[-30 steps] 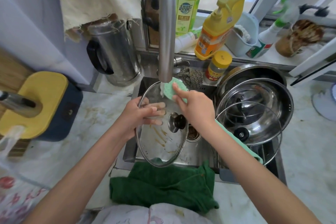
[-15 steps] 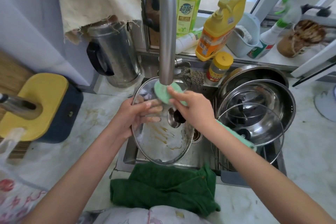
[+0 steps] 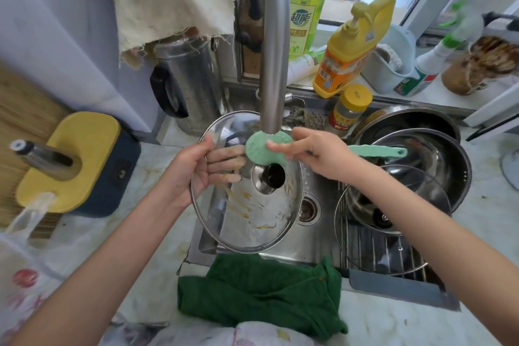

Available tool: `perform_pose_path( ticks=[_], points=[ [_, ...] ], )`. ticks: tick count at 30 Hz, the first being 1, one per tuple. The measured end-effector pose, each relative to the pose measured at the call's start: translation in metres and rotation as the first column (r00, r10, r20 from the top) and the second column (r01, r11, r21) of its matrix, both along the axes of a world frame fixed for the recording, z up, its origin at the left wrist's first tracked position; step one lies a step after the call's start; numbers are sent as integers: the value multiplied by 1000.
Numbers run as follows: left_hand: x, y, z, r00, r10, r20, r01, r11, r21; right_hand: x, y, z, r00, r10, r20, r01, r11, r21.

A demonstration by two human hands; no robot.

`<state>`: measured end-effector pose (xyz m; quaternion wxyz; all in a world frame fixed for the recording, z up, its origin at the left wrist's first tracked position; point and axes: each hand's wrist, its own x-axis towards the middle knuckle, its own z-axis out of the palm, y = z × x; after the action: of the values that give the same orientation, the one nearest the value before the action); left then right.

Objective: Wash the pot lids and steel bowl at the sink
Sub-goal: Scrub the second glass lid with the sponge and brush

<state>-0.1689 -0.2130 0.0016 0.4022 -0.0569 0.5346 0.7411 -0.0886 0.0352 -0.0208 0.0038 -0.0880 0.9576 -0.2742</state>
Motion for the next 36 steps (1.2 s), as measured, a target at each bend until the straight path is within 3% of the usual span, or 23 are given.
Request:
perform_pose_path(
  ticks=[8, 13, 18, 21, 25, 30, 34, 36],
  points=[
    [-3, 0, 5, 999, -45, 21, 45, 998, -32, -11, -11, 16, 975, 212, -73, -200, 969, 144],
    [-9, -5, 5, 996, -67, 50, 66, 998, 22, -11, 9, 23, 977, 156, -144, -115, 960, 255],
    [-5, 2, 8, 993, -76, 92, 74, 997, 31, -13, 2, 28, 951, 271, -150, -207, 916, 343],
    [-6, 2, 8, 992, -104, 73, 102, 994, 31, -12, 12, 33, 947, 259, -192, -177, 915, 363],
    [-5, 10, 11, 990, -134, 44, 134, 991, -2, -11, -6, 30, 922, 345, -177, -272, 901, 337],
    [-9, 10, 11, 990, -140, 32, 140, 990, -3, -9, 15, 30, 945, 252, -207, -159, 910, 382],
    [-9, 10, 6, 989, -146, 9, 146, 989, -21, -11, -9, 27, 923, 341, -176, -265, 898, 352],
    [-10, 7, 2, 993, -112, 32, 112, 994, 5, -5, 0, 27, 957, 248, -148, -192, 930, 313]
  ],
)
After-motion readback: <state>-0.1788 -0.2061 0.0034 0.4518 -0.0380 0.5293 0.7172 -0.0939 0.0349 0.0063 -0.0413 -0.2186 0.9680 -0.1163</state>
